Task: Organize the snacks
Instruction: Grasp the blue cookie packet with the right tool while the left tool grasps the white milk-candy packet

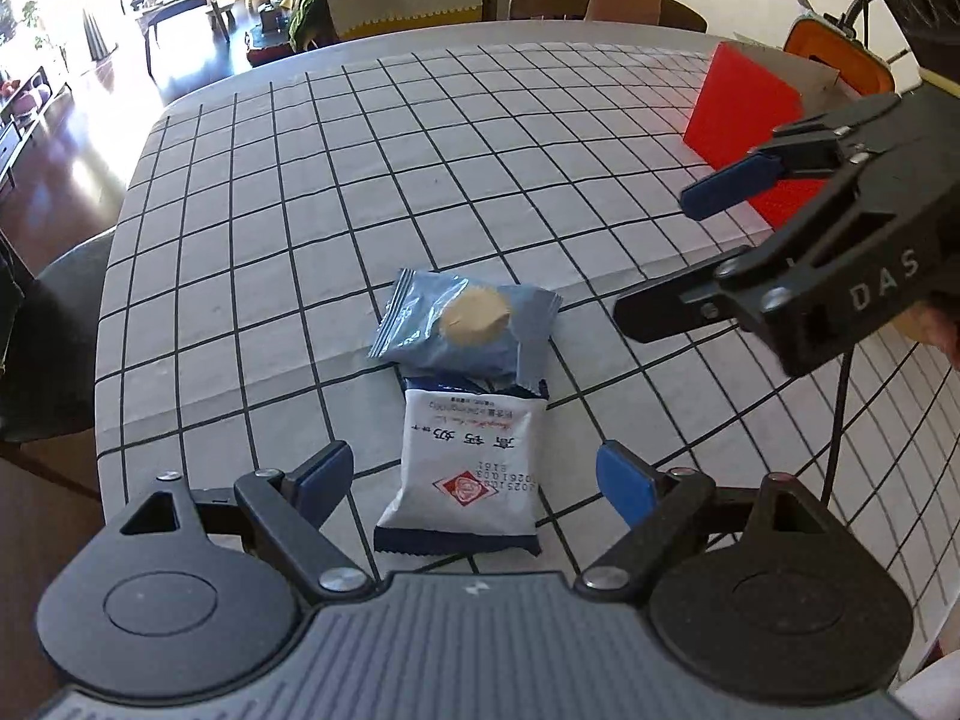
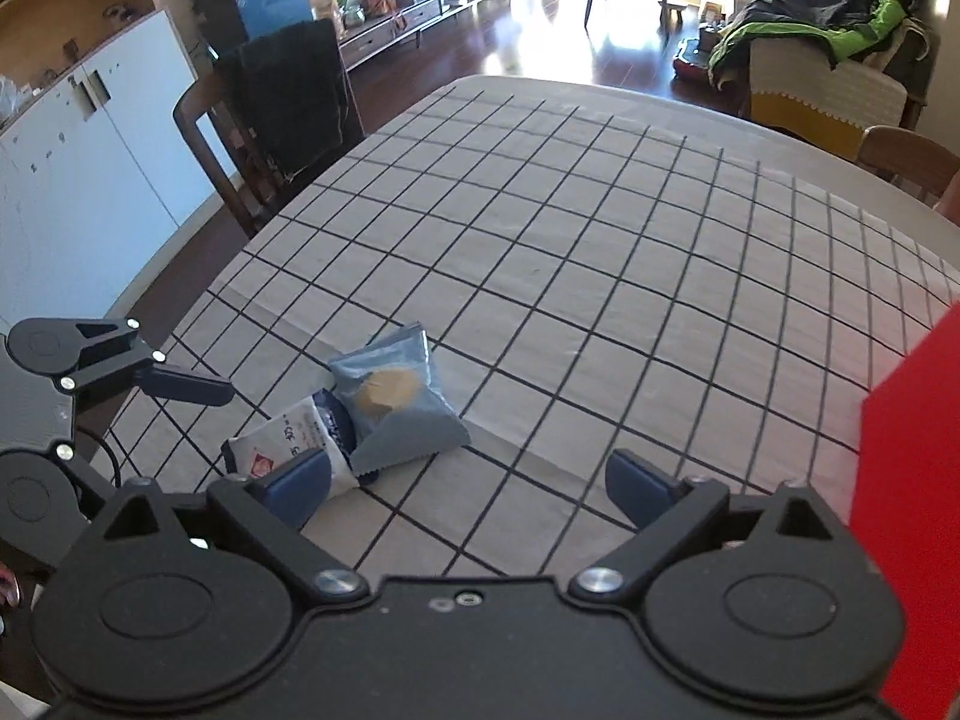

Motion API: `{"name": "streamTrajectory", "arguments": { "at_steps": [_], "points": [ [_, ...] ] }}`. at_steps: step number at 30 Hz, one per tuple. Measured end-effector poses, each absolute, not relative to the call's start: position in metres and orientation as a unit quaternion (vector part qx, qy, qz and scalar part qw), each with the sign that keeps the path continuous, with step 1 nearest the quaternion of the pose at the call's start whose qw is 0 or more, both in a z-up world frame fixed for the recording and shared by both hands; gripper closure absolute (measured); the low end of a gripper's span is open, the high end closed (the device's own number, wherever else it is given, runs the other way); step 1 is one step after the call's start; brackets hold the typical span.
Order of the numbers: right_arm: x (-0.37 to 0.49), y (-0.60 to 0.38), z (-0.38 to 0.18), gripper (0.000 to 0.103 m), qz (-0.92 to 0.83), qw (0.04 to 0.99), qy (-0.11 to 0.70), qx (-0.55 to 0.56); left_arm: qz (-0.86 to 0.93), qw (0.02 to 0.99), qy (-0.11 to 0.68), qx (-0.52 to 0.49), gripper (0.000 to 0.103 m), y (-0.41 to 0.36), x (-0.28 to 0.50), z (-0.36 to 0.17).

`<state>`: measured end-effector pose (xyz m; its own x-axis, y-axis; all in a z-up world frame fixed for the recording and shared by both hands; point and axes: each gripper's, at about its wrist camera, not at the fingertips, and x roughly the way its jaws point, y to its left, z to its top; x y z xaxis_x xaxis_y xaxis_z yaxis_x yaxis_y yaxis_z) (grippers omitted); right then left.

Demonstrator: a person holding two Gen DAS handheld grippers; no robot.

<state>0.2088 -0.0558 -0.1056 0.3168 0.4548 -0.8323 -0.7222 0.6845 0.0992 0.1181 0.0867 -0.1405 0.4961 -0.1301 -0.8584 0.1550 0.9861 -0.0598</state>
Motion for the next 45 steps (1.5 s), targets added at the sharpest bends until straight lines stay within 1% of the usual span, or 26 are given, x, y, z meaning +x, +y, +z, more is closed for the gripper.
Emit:
{"name": "streamTrajectory", "arguments": {
  "at_steps": [4, 7, 9, 12, 14, 16, 26, 30, 34, 38, 40, 45],
  "points": [
    [0.213, -0.043, -0.113, 0.010, 0.372, 0.793, 0.455, -0.160, -0.092, 0.864, 0.495, 0.015, 0.015, 0.084, 0.122, -0.147],
    [0.216, -0.033, -0.117, 0.012, 0.375, 0.789, 0.454, -0.174, -0.094, 0.863, 0.495, 0.040, 0.023, 0.076, 0.125, -0.151],
    [0.217, -0.026, -0.118, 0.014, 0.381, 0.786, 0.452, -0.183, -0.096, 0.859, 0.500, 0.047, 0.036, 0.074, 0.126, -0.154],
    [0.219, -0.018, -0.121, 0.015, 0.395, 0.777, 0.449, -0.196, -0.094, 0.857, 0.504, 0.046, 0.043, 0.076, 0.128, -0.157],
    [0.220, -0.012, -0.123, 0.017, 0.402, 0.772, 0.448, -0.203, -0.092, 0.856, 0.508, 0.040, 0.045, 0.080, 0.129, -0.158],
    [0.221, -0.007, -0.125, 0.018, 0.408, 0.767, 0.449, -0.207, -0.093, 0.853, 0.512, 0.032, 0.045, 0.084, 0.130, -0.159],
    [0.225, 0.012, -0.133, 0.020, 0.432, 0.749, 0.451, -0.221, -0.086, 0.853, 0.514, 0.040, 0.055, 0.083, 0.129, -0.160],
    [0.228, 0.016, -0.139, 0.020, 0.427, 0.749, 0.450, -0.231, -0.061, 0.850, 0.523, 0.011, 0.057, 0.097, 0.124, -0.158],
    [0.231, 0.019, -0.148, 0.020, 0.419, 0.750, 0.453, -0.235, -0.023, 0.847, 0.529, -0.039, 0.057, 0.122, 0.115, -0.154],
    [0.222, 0.027, -0.155, 0.025, 0.418, 0.753, 0.433, -0.267, -0.001, 0.849, 0.524, -0.066, 0.057, 0.137, 0.111, -0.149],
    [0.221, 0.029, -0.155, 0.027, 0.422, 0.752, 0.432, -0.267, 0.004, 0.849, 0.524, -0.075, 0.057, 0.143, 0.110, -0.148],
    [0.221, 0.029, -0.152, 0.042, 0.417, 0.758, 0.430, -0.259, 0.010, 0.851, 0.518, -0.083, 0.057, 0.150, 0.110, -0.146]
  ]
}}
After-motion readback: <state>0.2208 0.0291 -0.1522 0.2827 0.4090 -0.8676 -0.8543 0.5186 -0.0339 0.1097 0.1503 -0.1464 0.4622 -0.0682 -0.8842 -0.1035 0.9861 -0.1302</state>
